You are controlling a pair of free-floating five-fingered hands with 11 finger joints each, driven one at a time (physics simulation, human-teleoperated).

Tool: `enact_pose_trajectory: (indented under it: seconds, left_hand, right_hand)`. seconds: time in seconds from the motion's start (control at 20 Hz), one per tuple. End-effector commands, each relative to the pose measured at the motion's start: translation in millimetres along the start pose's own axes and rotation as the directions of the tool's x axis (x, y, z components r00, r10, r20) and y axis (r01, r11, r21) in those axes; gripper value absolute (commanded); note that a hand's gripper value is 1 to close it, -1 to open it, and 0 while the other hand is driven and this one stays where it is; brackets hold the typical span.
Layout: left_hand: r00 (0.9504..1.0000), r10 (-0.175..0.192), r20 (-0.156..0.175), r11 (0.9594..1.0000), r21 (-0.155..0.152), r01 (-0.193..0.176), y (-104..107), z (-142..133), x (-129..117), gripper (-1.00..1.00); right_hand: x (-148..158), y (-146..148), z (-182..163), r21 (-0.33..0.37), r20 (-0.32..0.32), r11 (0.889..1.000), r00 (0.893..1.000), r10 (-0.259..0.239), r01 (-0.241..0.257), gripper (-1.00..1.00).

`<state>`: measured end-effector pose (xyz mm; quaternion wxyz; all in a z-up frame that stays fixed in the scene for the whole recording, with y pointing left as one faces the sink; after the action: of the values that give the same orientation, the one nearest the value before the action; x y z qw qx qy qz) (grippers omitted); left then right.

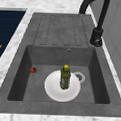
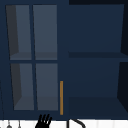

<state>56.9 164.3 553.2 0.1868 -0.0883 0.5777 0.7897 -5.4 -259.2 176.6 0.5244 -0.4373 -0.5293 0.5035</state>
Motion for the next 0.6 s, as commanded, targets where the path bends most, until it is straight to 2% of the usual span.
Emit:
enact_pose_trajectory:
  seconds: [0.0,0.15,0.25,0.3,0.35,0.5,0.55]
  left_hand:
    - [0.9976,0.006,0.069,0.9943,-0.106,0.001,4,-3,-2,-1.00]
    - [0.9974,0.007,0.072,0.9938,-0.111,0.001,7,-6,-4,-1.00]
    - [0.9985,-0.006,0.054,0.9981,-0.060,0.009,10,-18,-6,-1.00]
    - [0.9993,-0.028,0.026,0.9992,-0.027,0.028,9,-13,-3,-1.00]
    - [1.0000,0.000,0.006,1.0000,-0.010,0.000,7,-9,-4,-1.00]
    - [1.0000,0.002,0.002,0.9998,-0.018,-0.002,7,-11,-4,-1.00]
    - [0.9998,-0.012,0.018,0.9989,-0.045,0.012,13,-16,-5,-1.00]
  right_hand:
    - [0,0,0,0.000,0.000,1.000,1.000,0.000,0.000,0.00]
    - [0,0,0,0.000,0.000,1.000,1.000,0.000,0.000,0.00]
    - [0,0,0,0.000,0.000,1.000,1.000,0.000,0.000,0.00]
    - [0,0,0,0.000,0.000,1.000,1.000,0.000,0.000,0.00]
    - [0,0,0,0.000,0.000,1.000,1.000,0.000,0.000,0.00]
    - [0,0,0,0.000,0.000,1.000,1.000,0.000,0.000,0.00]
    - [0,0,0,0.000,0.000,1.000,1.000,0.000,0.000,0.00]
